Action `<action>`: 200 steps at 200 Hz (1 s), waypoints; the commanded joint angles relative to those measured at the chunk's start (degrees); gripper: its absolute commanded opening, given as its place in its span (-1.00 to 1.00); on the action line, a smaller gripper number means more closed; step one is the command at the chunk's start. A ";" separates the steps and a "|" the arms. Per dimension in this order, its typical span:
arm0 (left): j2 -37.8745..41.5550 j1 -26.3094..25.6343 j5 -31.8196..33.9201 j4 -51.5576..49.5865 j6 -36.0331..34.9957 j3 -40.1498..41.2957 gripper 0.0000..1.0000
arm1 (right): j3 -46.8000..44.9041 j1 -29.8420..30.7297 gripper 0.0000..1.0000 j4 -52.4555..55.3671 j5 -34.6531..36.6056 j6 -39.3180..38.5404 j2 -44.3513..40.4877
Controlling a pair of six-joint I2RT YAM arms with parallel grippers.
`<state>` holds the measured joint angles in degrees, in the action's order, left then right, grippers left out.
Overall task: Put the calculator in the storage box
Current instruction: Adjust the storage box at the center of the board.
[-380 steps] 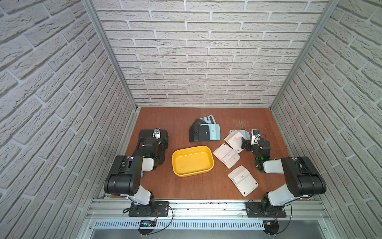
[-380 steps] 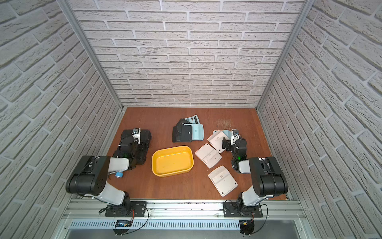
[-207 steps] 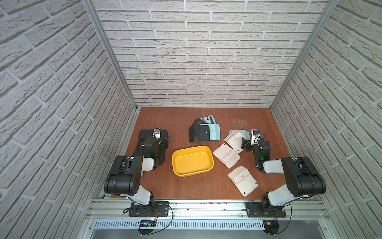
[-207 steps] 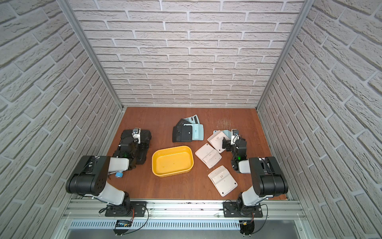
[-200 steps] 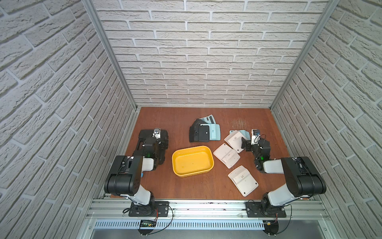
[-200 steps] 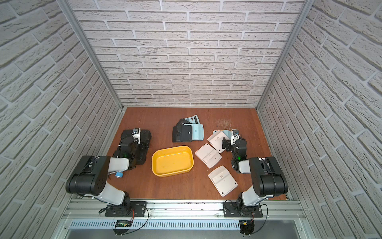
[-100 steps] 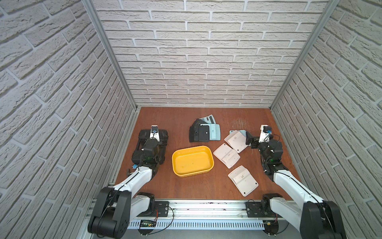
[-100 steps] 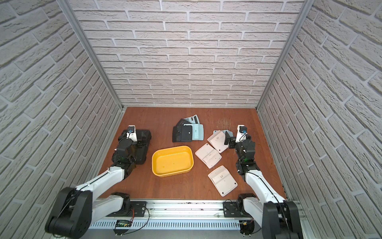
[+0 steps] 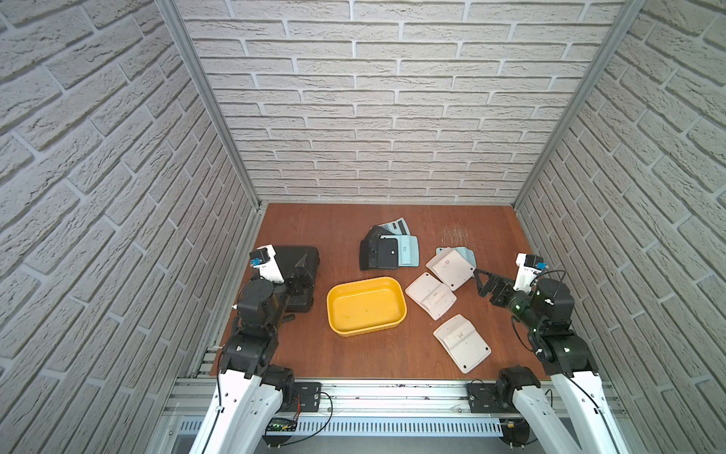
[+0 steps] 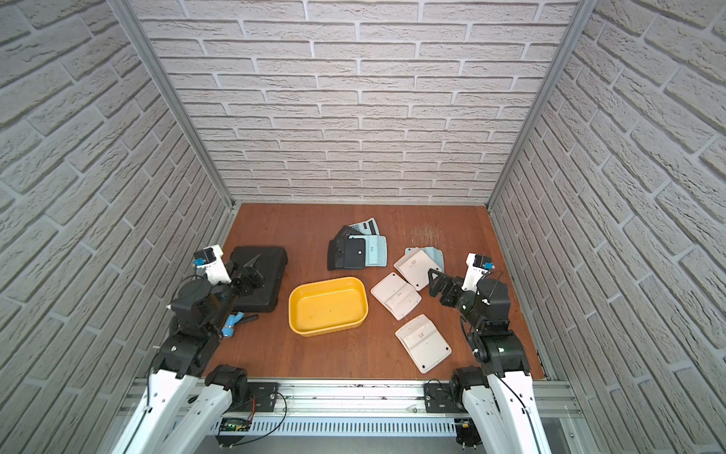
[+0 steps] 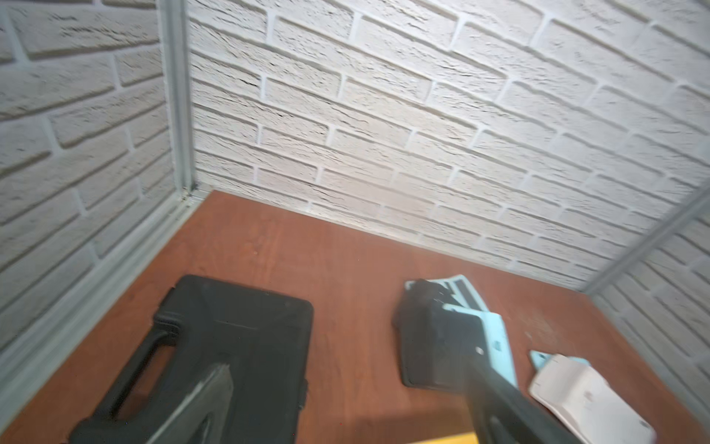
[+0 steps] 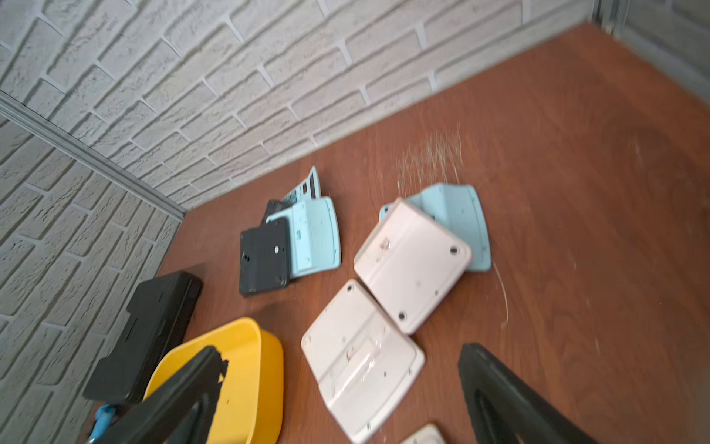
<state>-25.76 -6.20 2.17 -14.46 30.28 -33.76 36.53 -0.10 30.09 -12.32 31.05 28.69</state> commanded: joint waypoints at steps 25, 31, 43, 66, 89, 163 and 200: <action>12.78 -0.18 -11.06 -12.82 12.55 3.29 0.97 | -0.20 0.27 0.99 9.26 -12.11 4.84 -1.71; 14.66 -0.13 -9.71 -15.09 15.71 4.00 0.97 | -0.90 0.24 0.99 8.27 -13.89 4.94 -1.21; 18.05 -0.08 -6.26 -20.96 22.83 5.21 0.96 | -2.35 0.20 0.99 5.71 -17.67 4.91 0.32; 21.60 0.04 -10.27 -18.11 25.46 8.94 0.97 | -4.10 0.38 0.98 1.61 -24.04 3.58 4.44; 17.64 -0.02 -12.91 -20.03 26.75 9.56 0.97 | -6.37 1.26 0.96 -4.88 -27.65 4.54 8.80; -10.29 -5.12 -16.77 -8.25 24.19 9.54 0.96 | -0.08 20.54 0.91 -18.00 -17.59 2.78 33.92; -23.48 -5.23 -16.68 -2.96 21.74 7.10 0.96 | 6.29 27.25 0.85 -21.53 -12.44 0.72 47.25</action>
<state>-43.31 -11.22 -14.57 -24.80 54.85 -24.29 39.48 24.34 14.90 -28.84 33.76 70.83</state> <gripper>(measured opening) 0.983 0.931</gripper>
